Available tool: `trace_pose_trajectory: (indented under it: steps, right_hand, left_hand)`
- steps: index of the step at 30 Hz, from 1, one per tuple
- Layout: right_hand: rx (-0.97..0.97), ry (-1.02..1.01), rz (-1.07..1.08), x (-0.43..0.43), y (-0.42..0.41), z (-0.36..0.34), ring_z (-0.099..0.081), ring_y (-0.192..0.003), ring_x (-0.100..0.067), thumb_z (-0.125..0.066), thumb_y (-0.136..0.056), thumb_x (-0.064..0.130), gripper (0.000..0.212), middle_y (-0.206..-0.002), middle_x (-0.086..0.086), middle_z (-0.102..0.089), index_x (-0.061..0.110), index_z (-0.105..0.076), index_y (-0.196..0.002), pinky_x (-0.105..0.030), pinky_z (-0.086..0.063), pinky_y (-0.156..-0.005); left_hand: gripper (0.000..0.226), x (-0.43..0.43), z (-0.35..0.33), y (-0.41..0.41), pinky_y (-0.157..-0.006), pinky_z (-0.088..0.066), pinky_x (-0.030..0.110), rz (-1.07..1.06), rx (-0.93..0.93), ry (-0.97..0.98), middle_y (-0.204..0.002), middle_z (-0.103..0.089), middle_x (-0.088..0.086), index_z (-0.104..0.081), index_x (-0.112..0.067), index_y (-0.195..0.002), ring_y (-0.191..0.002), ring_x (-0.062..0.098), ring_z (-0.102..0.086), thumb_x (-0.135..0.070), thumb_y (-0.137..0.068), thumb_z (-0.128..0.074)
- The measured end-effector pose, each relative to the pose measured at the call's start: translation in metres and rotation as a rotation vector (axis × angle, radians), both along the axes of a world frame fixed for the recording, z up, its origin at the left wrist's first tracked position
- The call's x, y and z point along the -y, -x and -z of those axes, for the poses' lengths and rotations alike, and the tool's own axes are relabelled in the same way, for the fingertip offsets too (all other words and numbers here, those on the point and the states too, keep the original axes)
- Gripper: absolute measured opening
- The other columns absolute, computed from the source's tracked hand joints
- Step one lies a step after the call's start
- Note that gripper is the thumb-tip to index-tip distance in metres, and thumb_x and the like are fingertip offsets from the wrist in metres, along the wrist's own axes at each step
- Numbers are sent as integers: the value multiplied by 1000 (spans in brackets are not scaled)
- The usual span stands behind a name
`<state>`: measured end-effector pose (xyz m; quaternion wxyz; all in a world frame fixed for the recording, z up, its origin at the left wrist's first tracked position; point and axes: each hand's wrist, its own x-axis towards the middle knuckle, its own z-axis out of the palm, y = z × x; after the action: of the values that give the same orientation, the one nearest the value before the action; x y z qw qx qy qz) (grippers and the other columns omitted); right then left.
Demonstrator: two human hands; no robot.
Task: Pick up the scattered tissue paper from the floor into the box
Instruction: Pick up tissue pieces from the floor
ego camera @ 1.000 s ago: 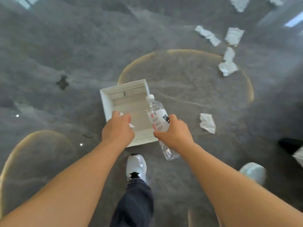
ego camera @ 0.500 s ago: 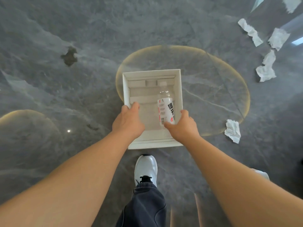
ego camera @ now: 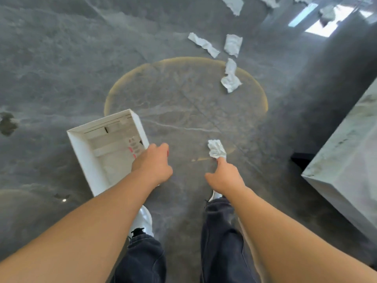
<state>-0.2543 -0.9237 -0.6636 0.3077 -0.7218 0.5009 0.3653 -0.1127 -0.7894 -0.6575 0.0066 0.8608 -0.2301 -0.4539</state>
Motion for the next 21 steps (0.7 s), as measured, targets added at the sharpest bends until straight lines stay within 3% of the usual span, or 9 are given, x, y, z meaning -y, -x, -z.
trace_pose_trajectory:
  steps: [6, 8, 12, 15, 21]
  right_hand:
    - [10, -27, 37, 87, 24, -12, -55, -110, -33, -53, -82, 31, 53, -122, -13, -55, 16, -40, -132, -38, -47, -81]
    - [20, -40, 38, 118, 27, -17, -57, -105, -31, -53, -83, 30, 53, -117, -11, -56, 16, -40, -132, -38, -50, -80]
    - [52, -74, 122, 156, 19, -20, -56, -93, -26, -55, -85, 31, 50, -107, -7, -54, 18, -40, -131, -36, -48, -72]
    - [120, -88, 213, 163, 11, -6, -54, -105, -30, -57, -86, 32, 61, -121, -12, -50, 26, -32, -141, -41, -49, -83]
    - [184, -76, 344, 149, -6, 68, -53, -107, -32, -57, -87, 29, 65, -123, -11, -44, 31, -27, -144, -45, -49, -89]
  left_hand:
    - [35, 87, -3, 30, -77, -47, 39, 129, -24, -61, -113, -47, 8, -48, -22, -114, -101, 34, -57, -21, -79, -57]
    - [35, 126, -10, 31, -72, -43, 38, 111, -27, -67, -114, -46, 8, -48, -22, -114, -101, 34, -57, -20, -80, -56]
    - [36, 201, -22, 13, -79, -45, 41, 129, 0, -47, -119, -46, 9, -49, -20, -117, -108, 34, -55, -22, -82, -58]
    - [34, 249, -11, -3, -78, -44, 40, 128, 37, -19, -118, -47, 9, -49, -21, -114, -107, 33, -54, -24, -82, -60]
    - [39, 309, 69, -22, -73, -38, 40, 275, 157, 30, -118, -47, 10, -48, -21, -119, -110, 35, -49, -24, -82, -60]
